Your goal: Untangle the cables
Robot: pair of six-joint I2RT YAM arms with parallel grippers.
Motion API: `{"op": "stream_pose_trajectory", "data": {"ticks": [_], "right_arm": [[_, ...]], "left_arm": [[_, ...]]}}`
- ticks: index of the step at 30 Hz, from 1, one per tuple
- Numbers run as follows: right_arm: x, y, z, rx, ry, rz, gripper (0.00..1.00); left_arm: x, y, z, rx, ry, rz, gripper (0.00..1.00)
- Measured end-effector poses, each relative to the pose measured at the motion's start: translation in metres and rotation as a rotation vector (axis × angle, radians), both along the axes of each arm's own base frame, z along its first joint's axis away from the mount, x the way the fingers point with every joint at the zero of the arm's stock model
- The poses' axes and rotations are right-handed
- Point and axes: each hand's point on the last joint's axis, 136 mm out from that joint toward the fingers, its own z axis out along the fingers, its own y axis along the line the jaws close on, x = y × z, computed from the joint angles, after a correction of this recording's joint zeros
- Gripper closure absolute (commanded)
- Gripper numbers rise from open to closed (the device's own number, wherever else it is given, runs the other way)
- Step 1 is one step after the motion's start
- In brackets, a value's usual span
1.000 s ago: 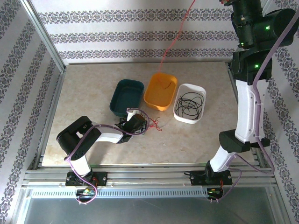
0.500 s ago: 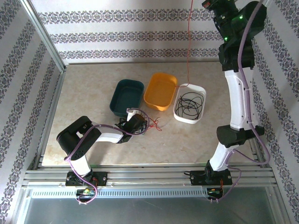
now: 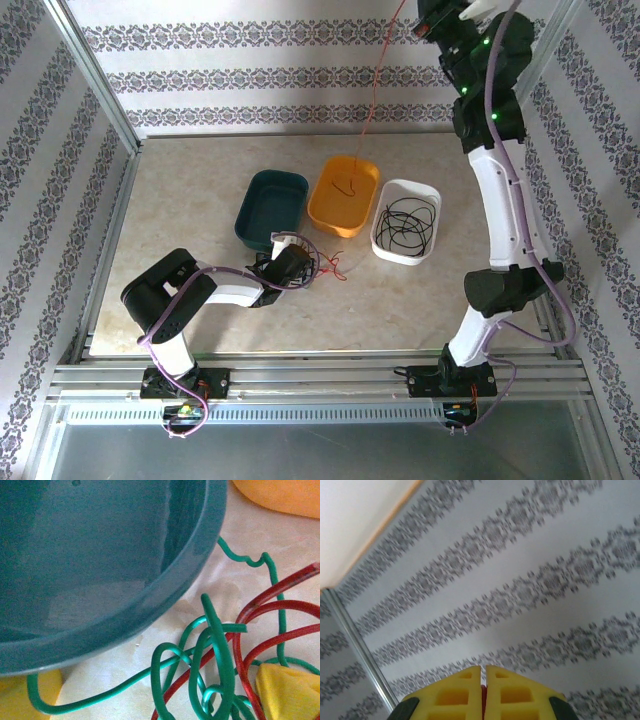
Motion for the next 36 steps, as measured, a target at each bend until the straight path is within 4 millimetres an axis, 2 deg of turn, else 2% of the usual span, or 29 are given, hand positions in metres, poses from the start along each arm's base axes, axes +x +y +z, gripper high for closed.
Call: {"op": "stream_pose_trajectory", "data": {"ticks": [4,9,12,14,18,25,29,36], "right_arm": [[0.019,0.015,-0.058,-0.05,0.116,-0.006,1.0],[0.029,0.035,-0.143,-0.147,0.266,-0.041,1.0],[0.032,0.041,-0.183,-0.208,0.32,-0.076,1.0],[0.033,0.044,-0.202,-0.236,0.344,-0.09,1.0],[0.035,0.043,-0.227,-0.265,0.382,-0.123,1.0],[0.039,0.03,-0.247,-0.294,0.406,-0.203,1.0],[0.043,0.019,-0.264,-0.332,0.433,-0.276,1.0],[0.051,0.017,-0.312,-0.439,0.508,-0.343,1.0]], "left_arm": [[0.0,0.0,0.0,0.0,0.0,0.0,0.01],[0.0,0.0,0.0,0.0,0.0,0.0,0.01],[0.0,0.0,0.0,0.0,0.0,0.0,0.01],[0.0,0.0,0.0,0.0,0.0,0.0,0.01],[0.0,0.0,0.0,-0.001,0.0,0.0,0.01],[0.0,0.0,0.0,-0.001,0.0,0.0,0.01],[0.0,0.0,0.0,-0.001,0.0,0.0,0.01],[0.0,0.0,0.0,-0.001,0.0,0.0,0.01]]}}
